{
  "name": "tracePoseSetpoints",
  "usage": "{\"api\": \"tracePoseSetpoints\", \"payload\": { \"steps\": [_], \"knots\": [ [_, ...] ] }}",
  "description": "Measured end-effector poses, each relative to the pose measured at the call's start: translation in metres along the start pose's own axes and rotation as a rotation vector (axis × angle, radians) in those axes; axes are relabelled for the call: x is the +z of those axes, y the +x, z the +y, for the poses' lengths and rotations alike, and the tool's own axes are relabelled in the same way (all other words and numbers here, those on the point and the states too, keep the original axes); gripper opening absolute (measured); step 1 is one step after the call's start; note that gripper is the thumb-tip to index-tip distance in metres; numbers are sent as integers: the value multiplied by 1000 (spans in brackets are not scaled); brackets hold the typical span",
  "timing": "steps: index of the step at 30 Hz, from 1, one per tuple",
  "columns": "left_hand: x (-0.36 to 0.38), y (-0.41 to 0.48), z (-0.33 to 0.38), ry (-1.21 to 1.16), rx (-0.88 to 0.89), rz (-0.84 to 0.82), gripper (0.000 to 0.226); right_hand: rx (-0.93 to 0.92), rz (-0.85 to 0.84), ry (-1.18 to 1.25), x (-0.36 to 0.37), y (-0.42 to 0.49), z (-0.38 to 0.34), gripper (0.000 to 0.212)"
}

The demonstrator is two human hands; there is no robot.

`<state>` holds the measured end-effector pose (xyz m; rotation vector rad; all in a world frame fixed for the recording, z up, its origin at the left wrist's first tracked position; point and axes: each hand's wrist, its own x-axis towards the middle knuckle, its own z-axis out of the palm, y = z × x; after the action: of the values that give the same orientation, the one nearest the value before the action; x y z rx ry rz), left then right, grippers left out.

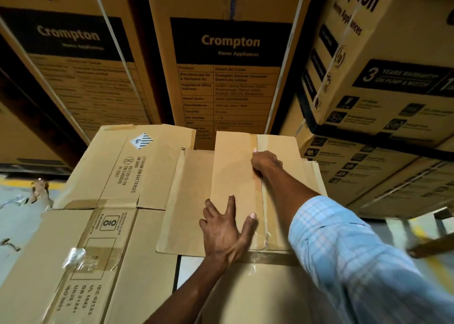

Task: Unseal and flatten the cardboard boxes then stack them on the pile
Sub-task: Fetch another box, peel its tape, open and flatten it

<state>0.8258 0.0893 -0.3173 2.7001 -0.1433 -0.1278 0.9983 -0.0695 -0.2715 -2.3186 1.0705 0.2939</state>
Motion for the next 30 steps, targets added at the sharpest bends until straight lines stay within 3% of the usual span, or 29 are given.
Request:
{"api": "tracePoseSetpoints", "payload": {
  "steps": [7,10,14,18,21,26,30],
  "knots": [
    [-2,-4,-1,-3,8,-2,94,28,-20,-41,3,-3,2,63],
    [2,-3,4,12,12,4,96,31,7,-64,9,-10,-5,53],
    [6,-2,7,23,9,13,94,18,65,77,14,-15,-14,45],
    [10,1,13,70,-26,28,90,19,19,211,-1,-20,-5,23],
    [17,6,19,83,-60,31,81,14,-47,256,-10,-15,4,41],
    [26,16,33,2,-181,41,65,-108,-121,17,-13,-28,29,64],
    [32,23,34,-2,-232,66,62,-230,-235,-138,-18,-34,70,68]
  ]
}}
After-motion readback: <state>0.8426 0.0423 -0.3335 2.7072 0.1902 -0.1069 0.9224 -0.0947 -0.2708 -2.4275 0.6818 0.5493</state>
